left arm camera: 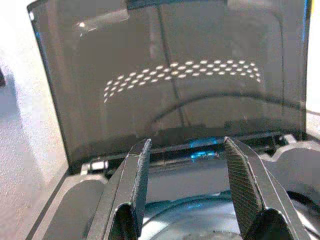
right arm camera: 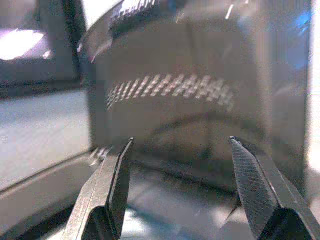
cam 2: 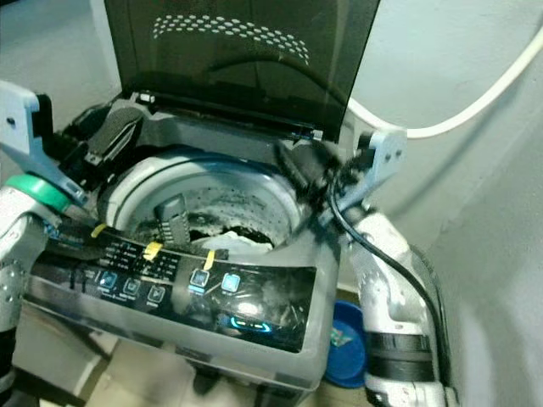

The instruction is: Clothes washing

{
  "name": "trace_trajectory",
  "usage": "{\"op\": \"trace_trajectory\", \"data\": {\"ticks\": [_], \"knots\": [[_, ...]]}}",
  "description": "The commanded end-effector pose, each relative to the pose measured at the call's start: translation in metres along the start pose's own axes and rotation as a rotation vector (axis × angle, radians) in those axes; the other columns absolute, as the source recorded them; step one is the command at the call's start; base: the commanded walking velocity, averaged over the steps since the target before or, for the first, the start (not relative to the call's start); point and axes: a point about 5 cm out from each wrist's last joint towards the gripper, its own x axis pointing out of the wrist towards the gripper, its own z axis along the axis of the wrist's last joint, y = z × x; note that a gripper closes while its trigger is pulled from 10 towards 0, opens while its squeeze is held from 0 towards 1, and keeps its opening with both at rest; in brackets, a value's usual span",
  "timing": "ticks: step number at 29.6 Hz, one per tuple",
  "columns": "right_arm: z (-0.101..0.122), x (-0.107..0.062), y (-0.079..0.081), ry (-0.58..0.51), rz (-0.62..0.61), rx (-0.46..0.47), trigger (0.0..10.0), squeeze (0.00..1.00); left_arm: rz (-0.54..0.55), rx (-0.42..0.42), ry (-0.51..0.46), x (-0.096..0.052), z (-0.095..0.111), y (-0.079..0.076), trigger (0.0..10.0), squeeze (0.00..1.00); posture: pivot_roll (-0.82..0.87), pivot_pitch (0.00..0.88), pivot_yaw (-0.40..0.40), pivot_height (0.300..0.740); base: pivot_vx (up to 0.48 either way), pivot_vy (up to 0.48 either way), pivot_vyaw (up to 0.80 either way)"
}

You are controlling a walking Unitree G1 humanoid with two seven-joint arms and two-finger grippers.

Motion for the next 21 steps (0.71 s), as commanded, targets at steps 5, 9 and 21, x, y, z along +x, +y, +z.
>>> {"op": "trace_trajectory", "data": {"ticks": [5,9,21], "knots": [[0.029,0.019,0.031,-0.174,-0.014,-0.037,10.0,0.00,0.092,-0.029,-0.031,0.003,0.000,-0.001,10.0,0.00,0.12,0.045,0.037,0.740,0.000,0.000,0.00],[0.036,0.028,0.048,-0.183,0.181,-0.042,10.0,0.00,0.131,-0.026,-0.035,0.004,-0.002,0.001,10.0,0.00,0.12,0.017,0.018,0.740,0.000,0.000,0.00],[0.010,0.019,0.051,-0.040,0.349,0.020,10.0,0.00,0.242,-0.025,-0.034,0.002,-0.009,0.010,10.0,0.00,0.12,0.000,-0.026,0.740,0.000,0.000,0.00]]}}
